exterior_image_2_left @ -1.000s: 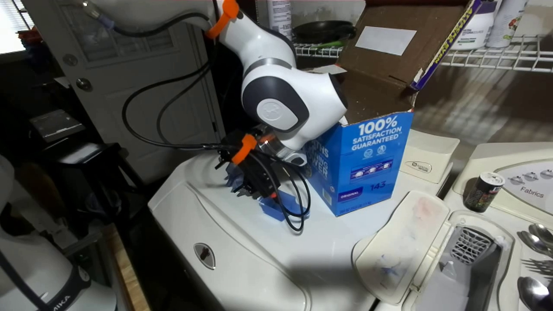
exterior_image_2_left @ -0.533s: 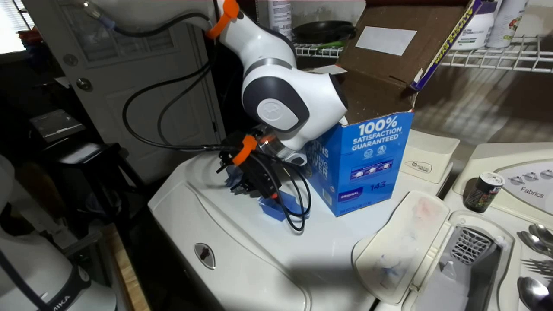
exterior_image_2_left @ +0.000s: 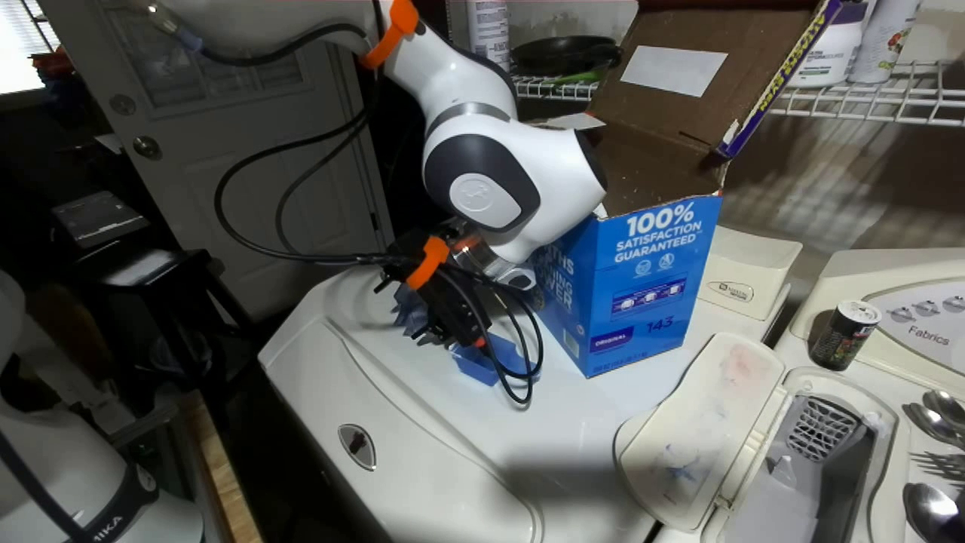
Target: Pour the washing powder from the purple scoop into the blue scoop
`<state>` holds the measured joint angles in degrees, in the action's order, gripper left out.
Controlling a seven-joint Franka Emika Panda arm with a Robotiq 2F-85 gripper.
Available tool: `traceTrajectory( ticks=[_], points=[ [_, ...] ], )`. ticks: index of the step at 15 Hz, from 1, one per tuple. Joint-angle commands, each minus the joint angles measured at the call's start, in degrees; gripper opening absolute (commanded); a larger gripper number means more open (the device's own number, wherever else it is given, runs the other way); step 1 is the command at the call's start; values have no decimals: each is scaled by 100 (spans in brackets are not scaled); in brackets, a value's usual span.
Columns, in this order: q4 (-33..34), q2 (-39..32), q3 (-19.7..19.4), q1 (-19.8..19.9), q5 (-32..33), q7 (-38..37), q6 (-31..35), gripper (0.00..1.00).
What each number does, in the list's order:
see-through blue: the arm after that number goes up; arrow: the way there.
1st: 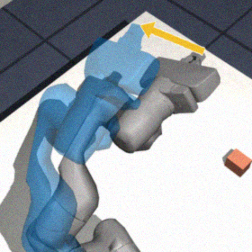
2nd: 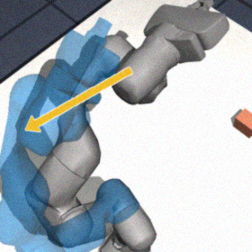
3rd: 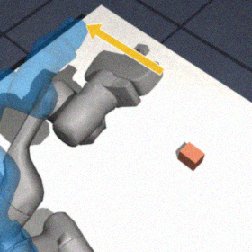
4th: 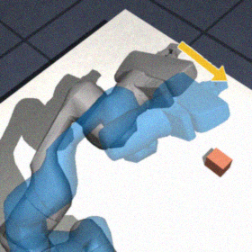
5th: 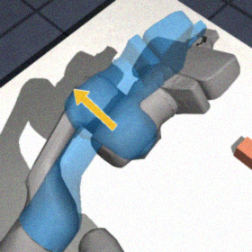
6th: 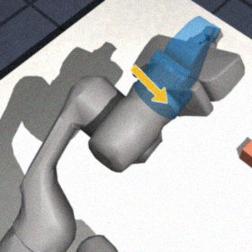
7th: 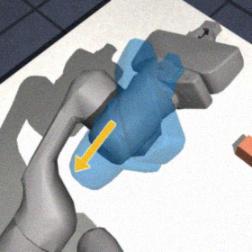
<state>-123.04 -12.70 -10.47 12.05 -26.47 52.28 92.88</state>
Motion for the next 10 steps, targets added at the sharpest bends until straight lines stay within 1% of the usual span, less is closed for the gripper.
traceTrajectory(
  ticks=[1, 2, 3, 7, 9, 10],
  points=[
    [297, -367, 121, 94, 119, 103, -175, 72],
    [308, -383, 124, 95, 115, 108, -174, 75],
    [321, -400, 127, 96, 114, 114, -181, 71],
    [375, -488, 140, 107, 109, 133, -229, 41],
    [393, -523, 147, 114, 105, 136, -242, 29],
    [398, -536, 152, 117, 107, 133, -241, 21]
  ],
)
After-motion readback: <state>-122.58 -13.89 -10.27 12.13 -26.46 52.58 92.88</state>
